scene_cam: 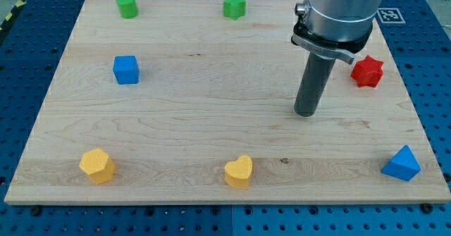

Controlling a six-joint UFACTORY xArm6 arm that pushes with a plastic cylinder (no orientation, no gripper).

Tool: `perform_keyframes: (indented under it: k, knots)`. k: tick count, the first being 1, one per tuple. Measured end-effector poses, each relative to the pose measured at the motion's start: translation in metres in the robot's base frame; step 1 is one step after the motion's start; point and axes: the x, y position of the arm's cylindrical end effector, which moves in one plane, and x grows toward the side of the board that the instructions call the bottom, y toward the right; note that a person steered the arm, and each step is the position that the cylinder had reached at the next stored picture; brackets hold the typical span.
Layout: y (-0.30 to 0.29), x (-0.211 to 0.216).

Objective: Move the yellow heart diagonally to the yellow hexagon

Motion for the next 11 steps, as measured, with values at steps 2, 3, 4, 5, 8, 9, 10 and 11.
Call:
perform_keyframes:
  k: [2,3,4,5,8,9,10,11]
  knots:
    - [0.000,-0.001]
    - [0.000,0.004]
    - [0.000,0.029]
    - [0.000,0.055]
    - [-0.004,0.109]
    - [-0.026,0.132]
    - [-0.043,0.132]
    - [-0.044,0.133]
